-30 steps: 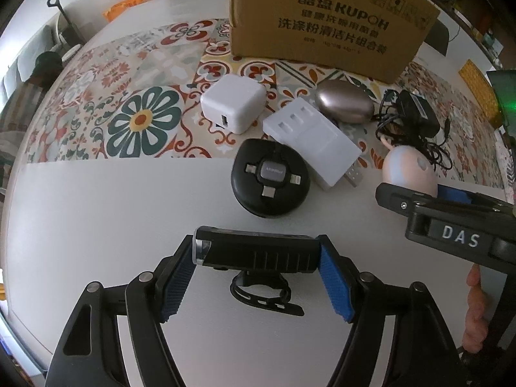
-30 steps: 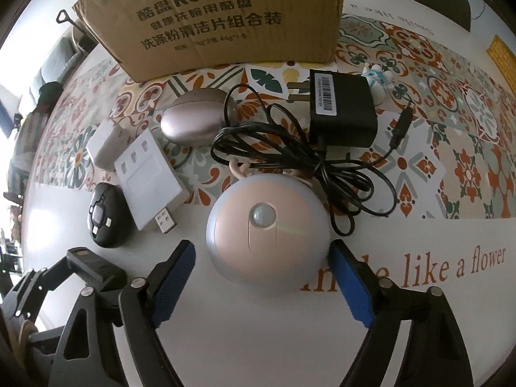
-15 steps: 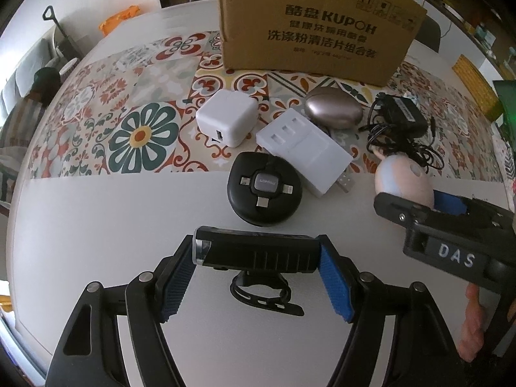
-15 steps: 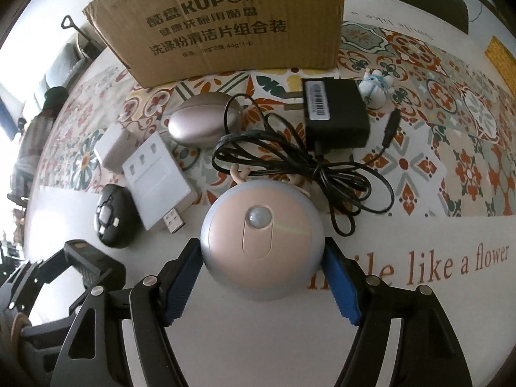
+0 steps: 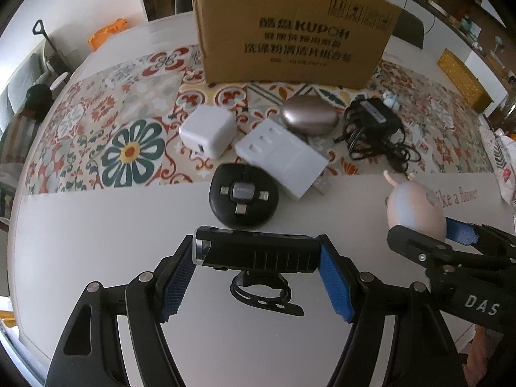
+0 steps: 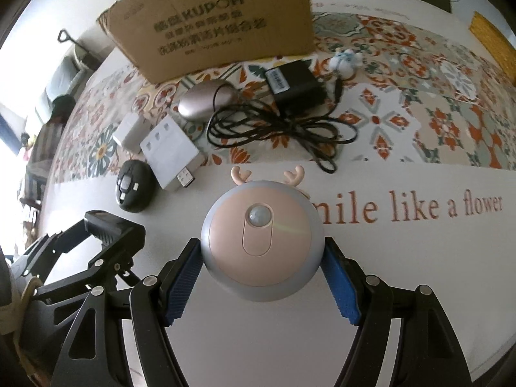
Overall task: Organize rigid objects
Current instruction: 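Carry bike light and pink lamp over cardboard box and open both tools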
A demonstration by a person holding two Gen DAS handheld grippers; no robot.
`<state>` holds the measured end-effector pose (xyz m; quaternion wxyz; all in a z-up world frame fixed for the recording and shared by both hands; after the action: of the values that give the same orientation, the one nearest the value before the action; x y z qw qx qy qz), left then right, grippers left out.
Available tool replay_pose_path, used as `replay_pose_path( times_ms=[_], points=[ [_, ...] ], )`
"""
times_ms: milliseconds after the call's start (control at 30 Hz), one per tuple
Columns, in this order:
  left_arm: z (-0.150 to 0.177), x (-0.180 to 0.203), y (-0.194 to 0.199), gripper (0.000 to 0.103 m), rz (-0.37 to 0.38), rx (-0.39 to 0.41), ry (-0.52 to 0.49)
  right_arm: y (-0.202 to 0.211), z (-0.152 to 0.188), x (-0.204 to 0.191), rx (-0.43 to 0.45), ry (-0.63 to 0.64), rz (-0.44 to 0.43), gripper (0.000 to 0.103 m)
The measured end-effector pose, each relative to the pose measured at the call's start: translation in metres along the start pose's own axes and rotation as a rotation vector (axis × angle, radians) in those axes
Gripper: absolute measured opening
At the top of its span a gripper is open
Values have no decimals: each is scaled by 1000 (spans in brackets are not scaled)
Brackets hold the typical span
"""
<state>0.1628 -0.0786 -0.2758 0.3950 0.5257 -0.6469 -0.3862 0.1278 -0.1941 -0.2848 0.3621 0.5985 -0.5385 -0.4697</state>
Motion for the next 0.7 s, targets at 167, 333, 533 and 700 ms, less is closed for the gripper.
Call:
replay_pose_path(
  times_ms=[167,333,533,700],
  points=[
    [-22,7,22,73,33,64,-12,26,-12,5,67,-34,16,73],
    [-52,14,44,73,44,141,-32,55,-39,3,157,-26,31,73],
    [-93,20,65,73,75,206,-29,82,-79,2,251,-17,49,73],
    [-129,28,89,73,77,297,-50,104,-106,3,313,-15,68,73]
  ],
)
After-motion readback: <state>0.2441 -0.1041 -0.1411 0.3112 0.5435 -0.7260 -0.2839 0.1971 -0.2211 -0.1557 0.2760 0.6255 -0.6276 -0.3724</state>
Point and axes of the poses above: each gripper's, at about its wrist camera, not at the fingertips, and y roughly against the way its jaws point, x to its right, z to its underside, the point moved 8 cm from there along -y, roughly the way its jaws point, and after that the axes turned 10 degrees about y, right-handed, at the moved point
